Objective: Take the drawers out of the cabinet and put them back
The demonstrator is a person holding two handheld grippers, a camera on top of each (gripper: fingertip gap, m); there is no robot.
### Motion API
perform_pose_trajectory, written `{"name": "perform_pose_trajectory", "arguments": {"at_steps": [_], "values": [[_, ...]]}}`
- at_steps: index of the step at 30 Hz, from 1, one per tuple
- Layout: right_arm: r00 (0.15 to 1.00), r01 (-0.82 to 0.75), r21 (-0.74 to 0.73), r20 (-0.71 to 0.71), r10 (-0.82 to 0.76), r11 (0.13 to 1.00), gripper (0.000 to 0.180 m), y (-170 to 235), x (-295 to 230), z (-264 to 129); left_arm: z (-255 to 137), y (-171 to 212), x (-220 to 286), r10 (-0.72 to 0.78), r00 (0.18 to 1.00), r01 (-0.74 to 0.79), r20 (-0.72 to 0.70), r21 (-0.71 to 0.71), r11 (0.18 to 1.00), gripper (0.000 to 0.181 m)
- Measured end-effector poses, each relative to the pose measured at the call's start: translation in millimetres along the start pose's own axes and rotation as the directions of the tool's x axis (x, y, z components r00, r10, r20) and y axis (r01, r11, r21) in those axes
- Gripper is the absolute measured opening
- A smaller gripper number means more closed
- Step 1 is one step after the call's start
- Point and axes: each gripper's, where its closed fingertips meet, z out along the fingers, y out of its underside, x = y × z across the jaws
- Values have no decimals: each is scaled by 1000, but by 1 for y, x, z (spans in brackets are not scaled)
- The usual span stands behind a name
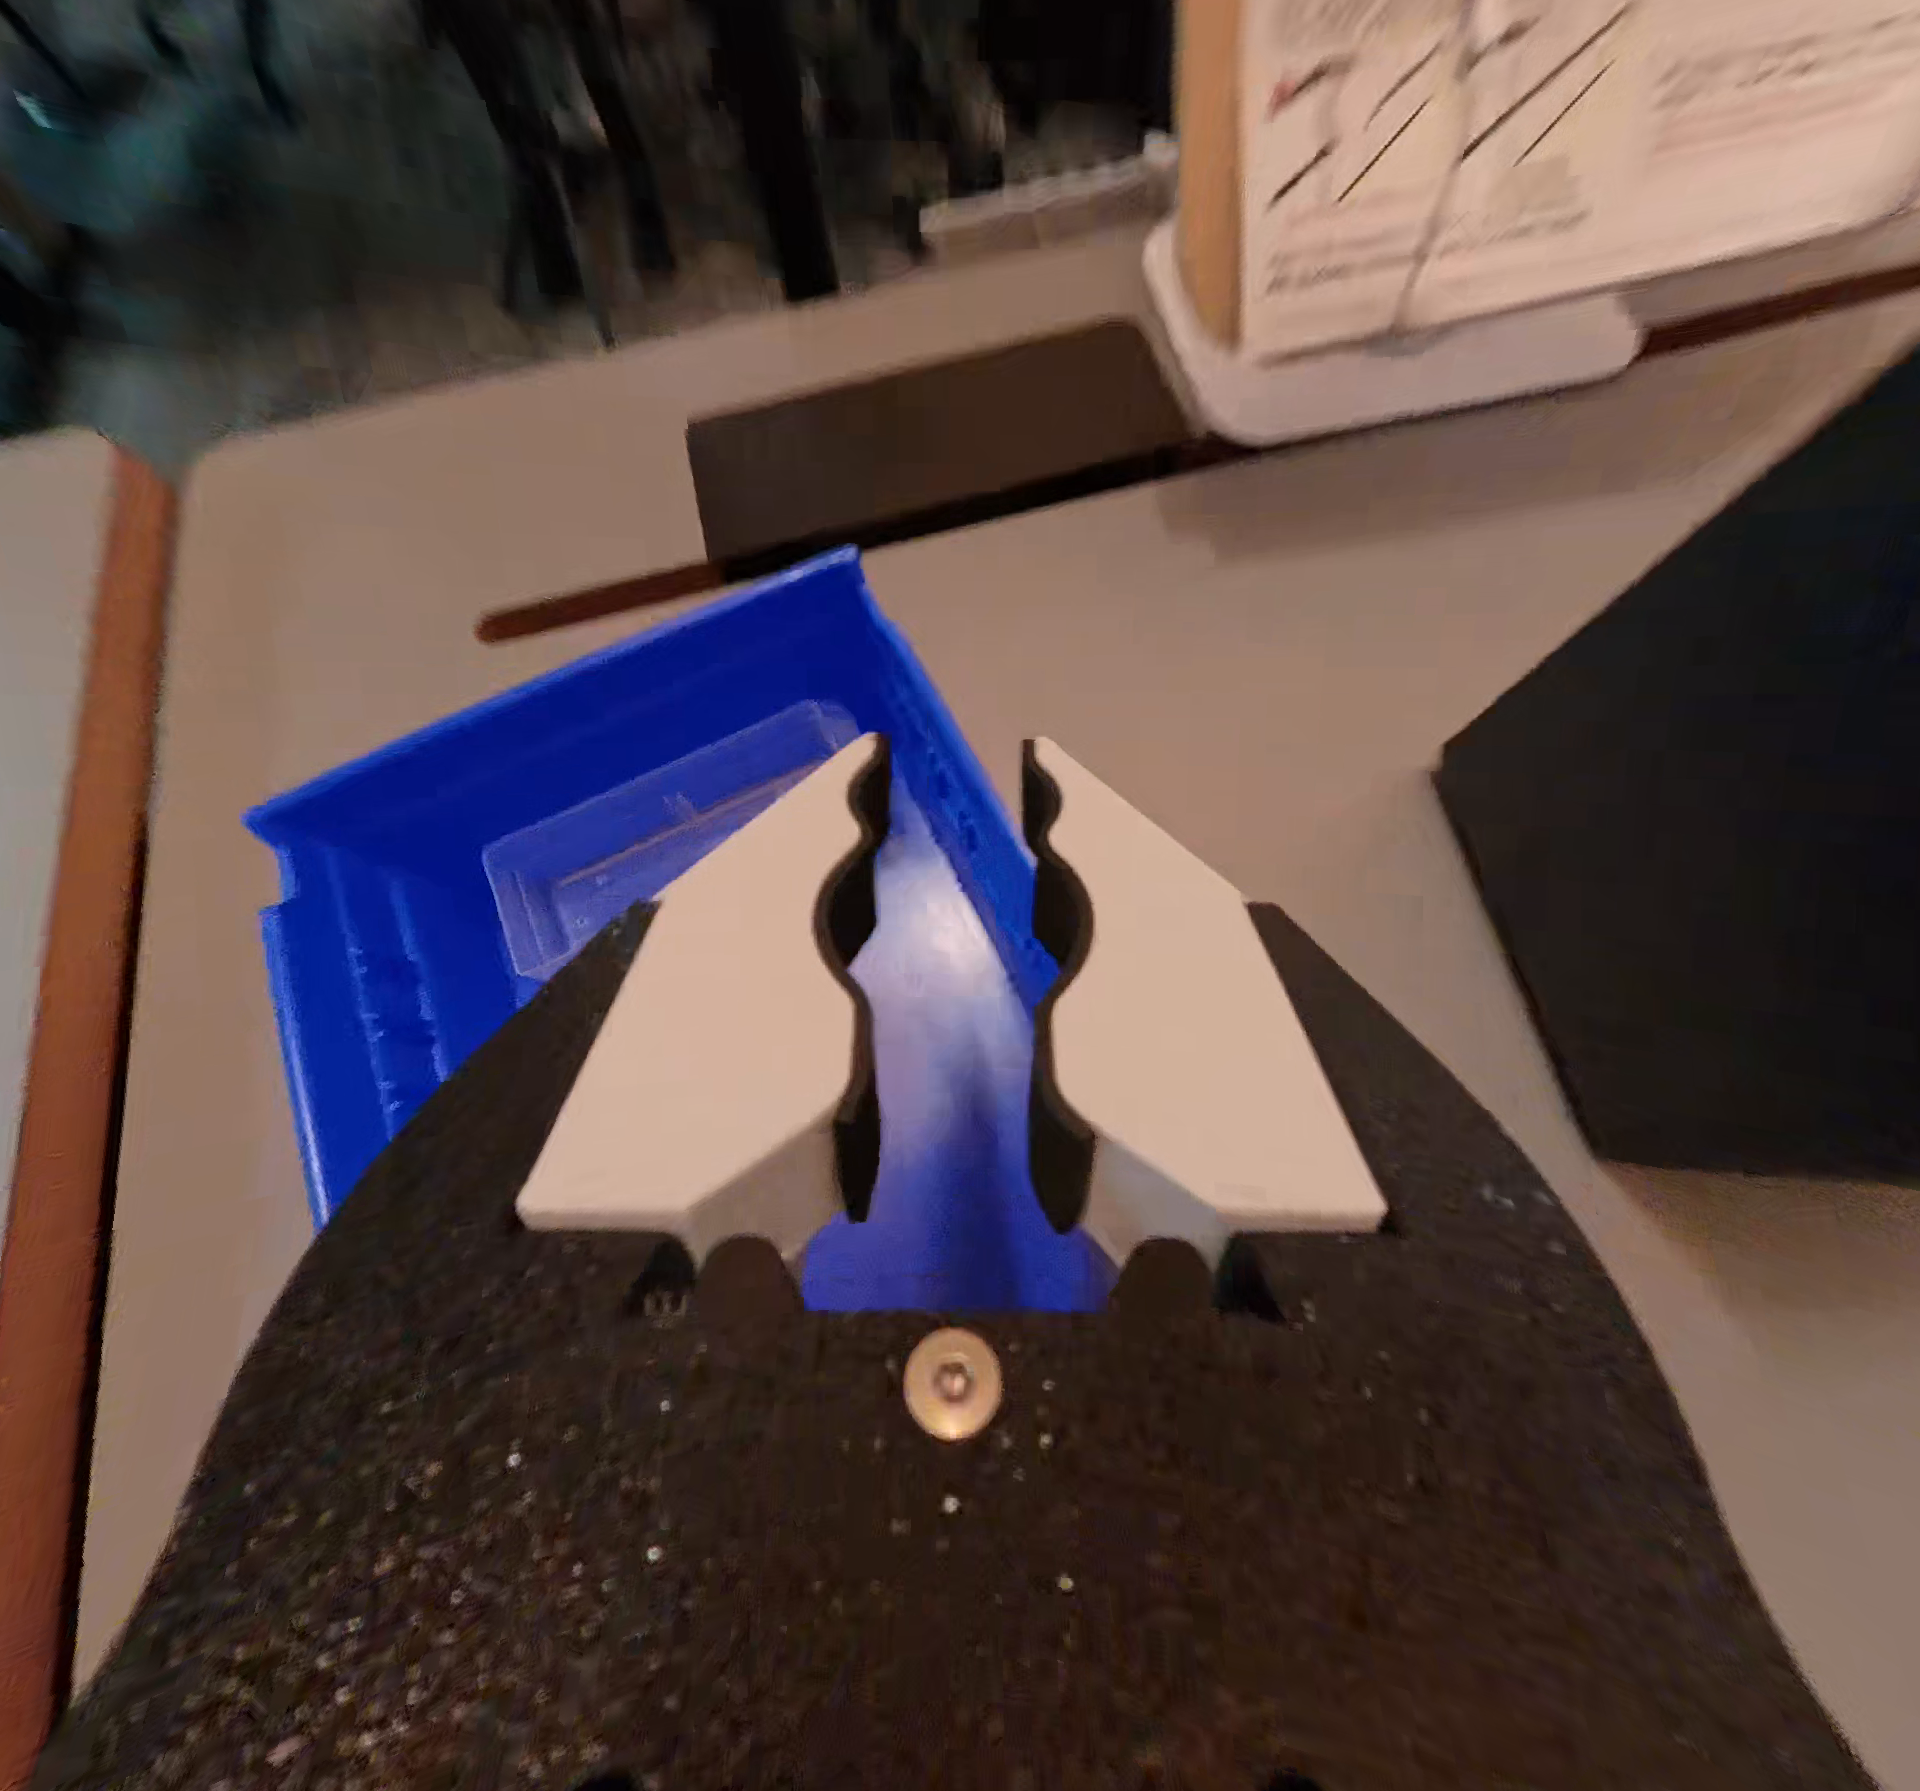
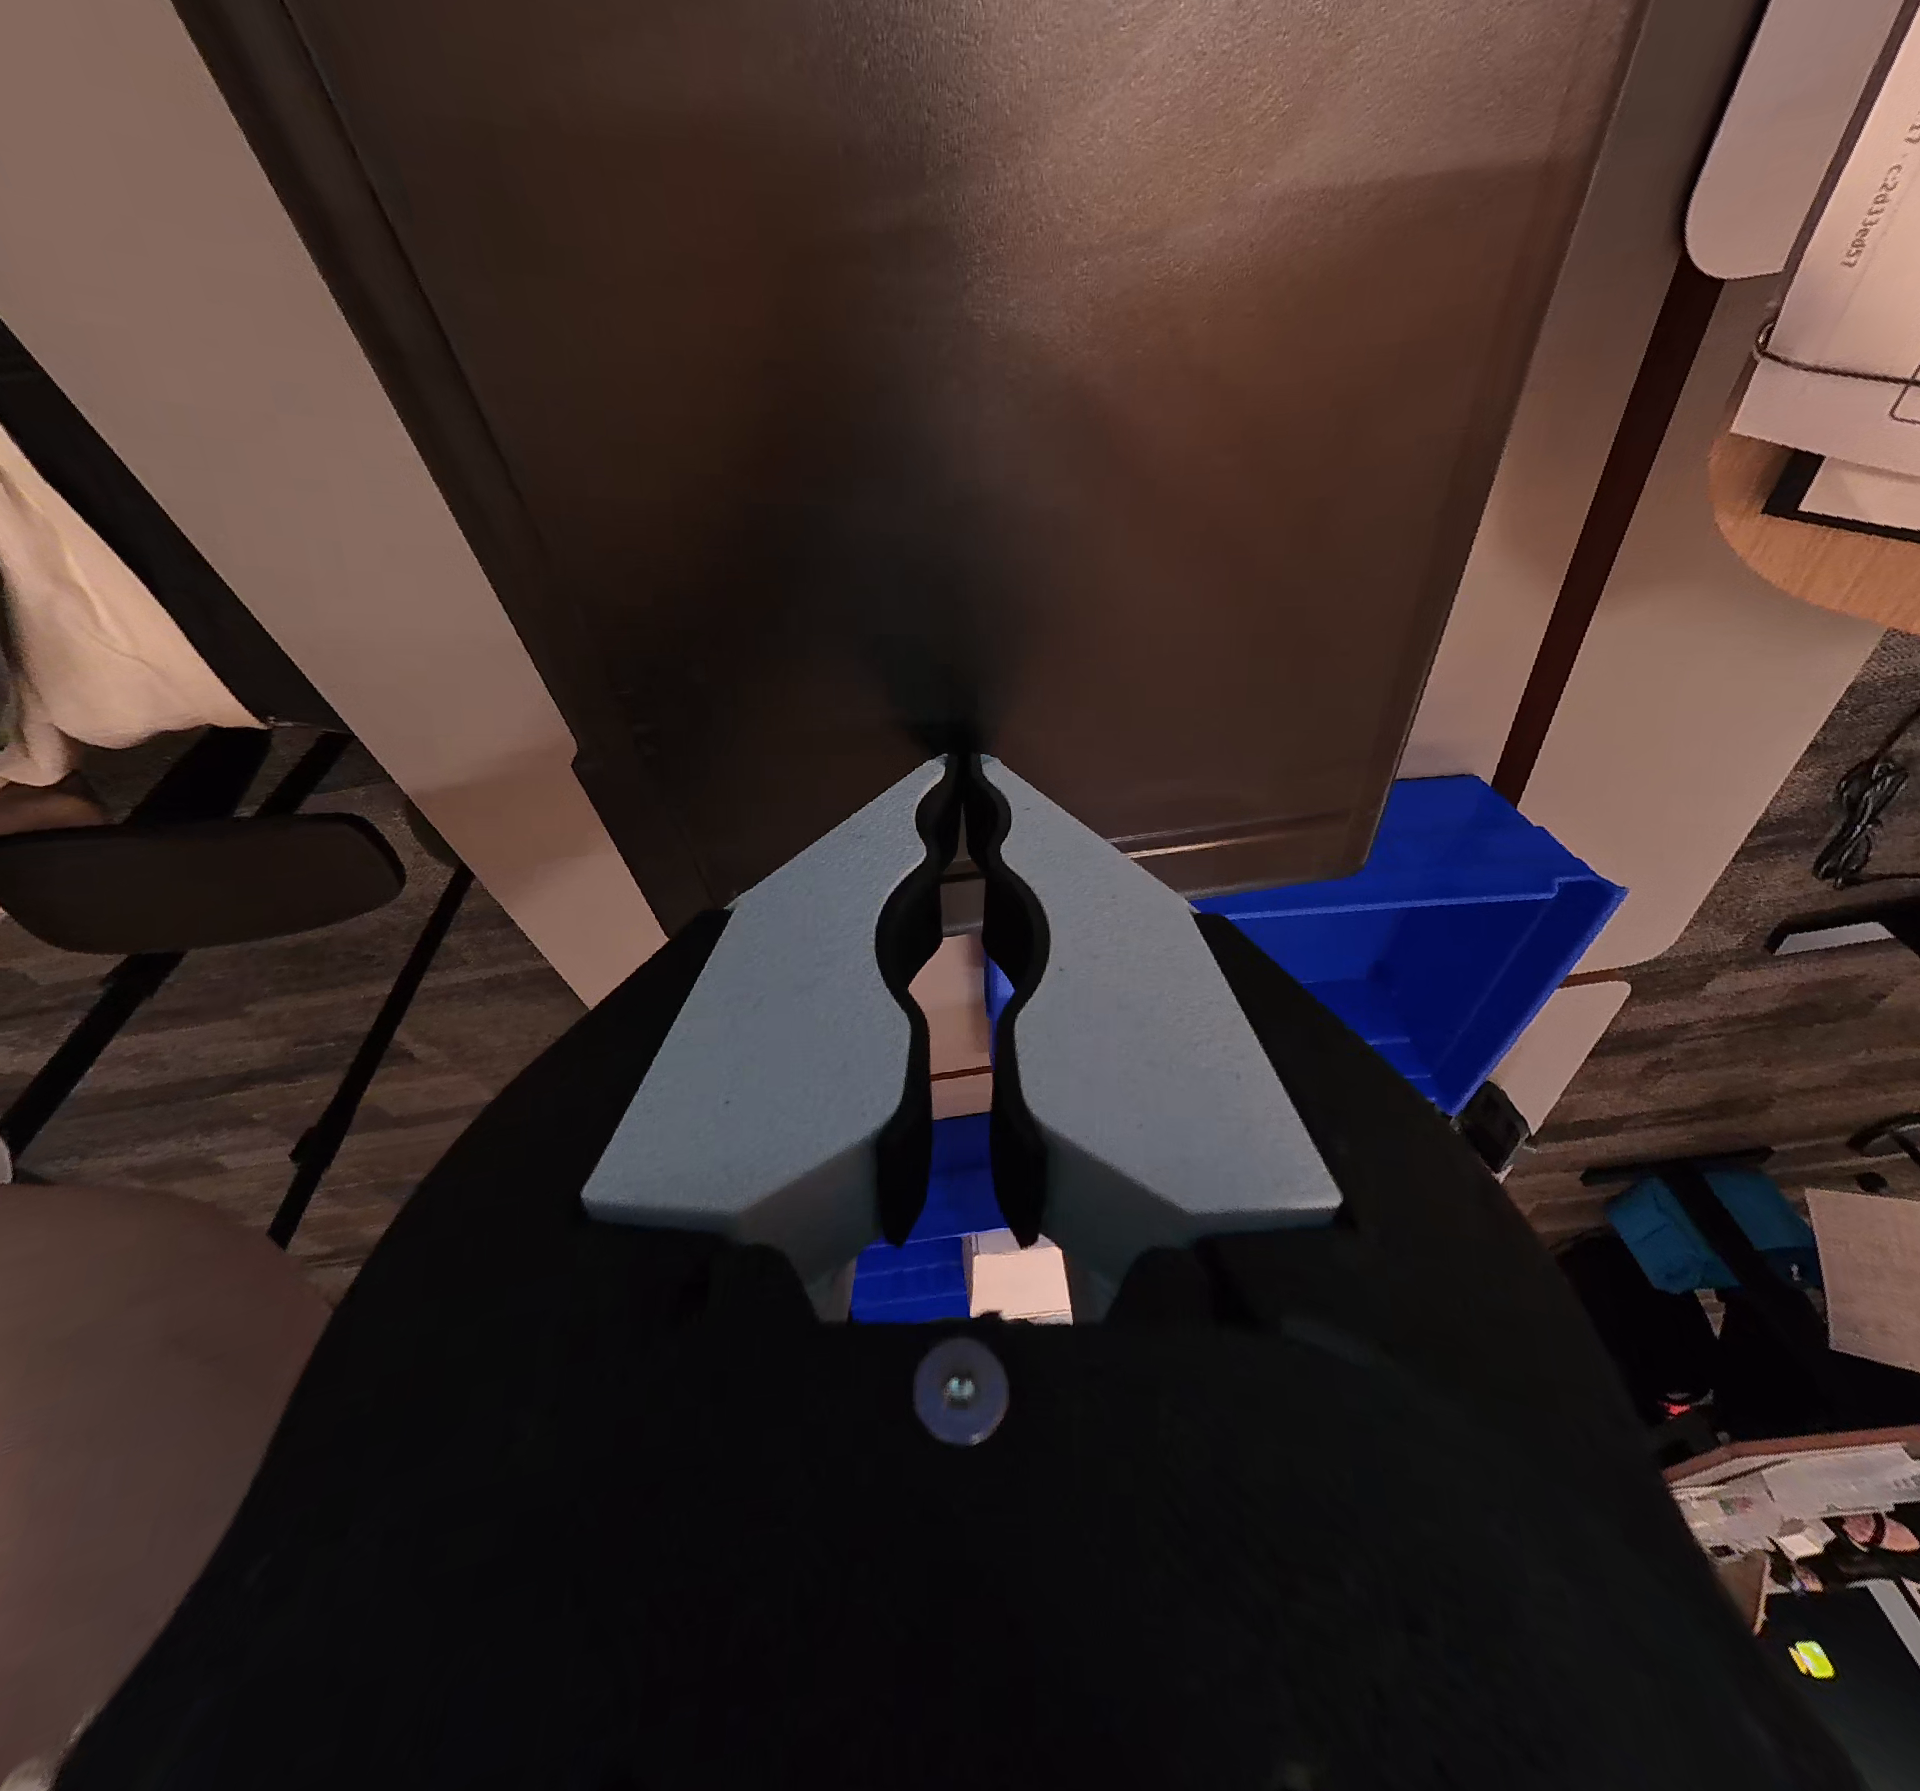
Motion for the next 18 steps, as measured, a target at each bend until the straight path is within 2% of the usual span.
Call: {"name": "perform_pose_trajectory", "arguments": {"at_steps": [1, 4, 7, 11, 18], "values": [[1000, 0, -3, -1, 0, 1000, 0, 0, 0, 0, 17, 8, -11, -5, 1000, 5, -5, -64, 998, 35], [1000, 6, -20, -6, -6, 1000, 0, 0, 0, 0, 65, 38, -44, -13, 999, 24, 45, -259, 966, 47], [1000, 11, -39, -10, -11, 999, 0, 0, 0, 0, 97, 64, -60, -98, 993, 118, 68, -423, 898, 54], [1000, 15, -56, -26, -16, 998, 0, 0, 0, 0, 131, 69, -54, -251, 968, 222, 3, -472, 853, 55], [1000, 15, -57, -7, -15, 998, 0, 0, 0, 0, 160, 93, -59, -270, 961, 252, 59, -591, 766, 55]]}}
